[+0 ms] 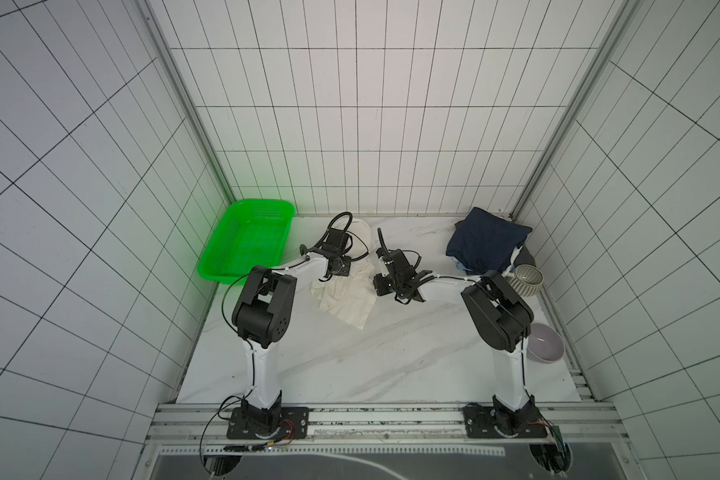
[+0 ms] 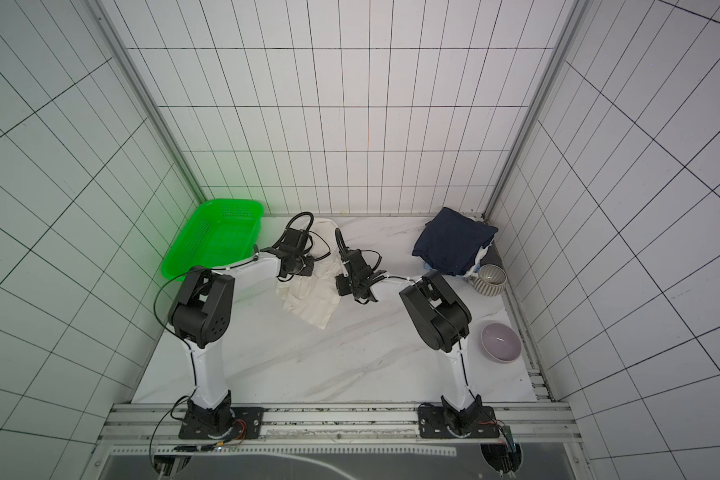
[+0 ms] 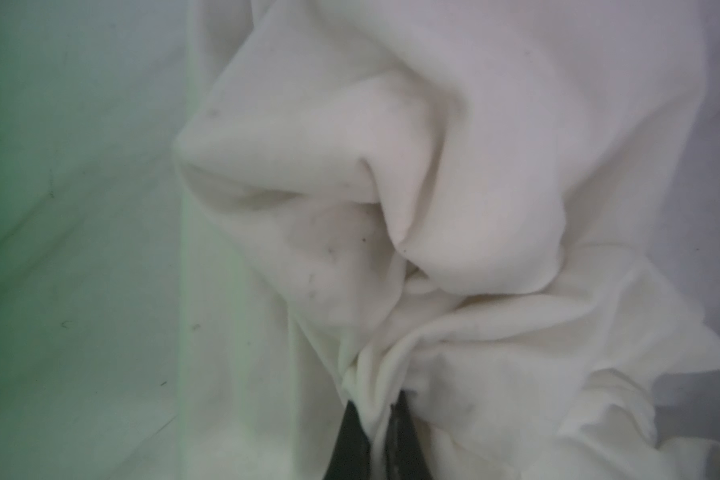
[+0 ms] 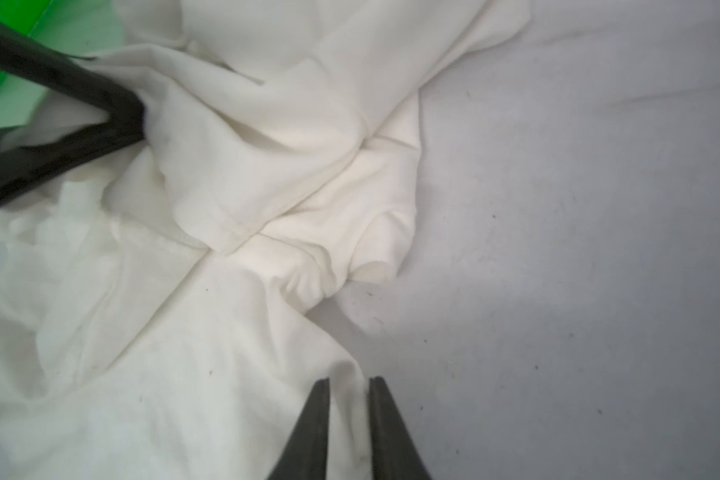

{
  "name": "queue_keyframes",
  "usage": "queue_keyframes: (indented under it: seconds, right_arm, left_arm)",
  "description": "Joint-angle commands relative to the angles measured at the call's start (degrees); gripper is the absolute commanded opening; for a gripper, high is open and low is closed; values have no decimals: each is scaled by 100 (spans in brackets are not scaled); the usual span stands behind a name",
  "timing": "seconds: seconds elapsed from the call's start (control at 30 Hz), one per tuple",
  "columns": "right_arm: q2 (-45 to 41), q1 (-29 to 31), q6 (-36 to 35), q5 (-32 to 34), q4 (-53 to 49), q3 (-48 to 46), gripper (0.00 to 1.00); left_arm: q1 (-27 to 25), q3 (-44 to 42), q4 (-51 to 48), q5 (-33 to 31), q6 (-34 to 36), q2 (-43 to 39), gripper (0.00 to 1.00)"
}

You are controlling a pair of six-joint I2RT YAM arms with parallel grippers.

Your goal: Fold and stack the t-shirts

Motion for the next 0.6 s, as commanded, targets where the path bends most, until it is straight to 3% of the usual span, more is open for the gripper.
queue_keyframes:
  seconds: [0.0,0.17,0.37,0.43,0.57]
  right_arm:
    - [-339,-152,-58,125,-201,297,1]
    - [-1538,-632,-56,222,-427,-249,0]
    - [-3498,-1512,-204,361,-966,-540,0]
    - [-3826,-1822,-300,366,-1235,-173,0]
    - [-3817,-2257,-488,154,-1820,1181,0]
  left_arm:
    - [264,170,-98,323,-109,-1024,1]
    - [581,437,-482,551,-332,-2030,0]
    - [898,316,-184,636,-601,-3135,0]
    - [979,614,-140,628,-669,-3087,0]
    - [1007,2439,-883,863,-735,-2169,0]
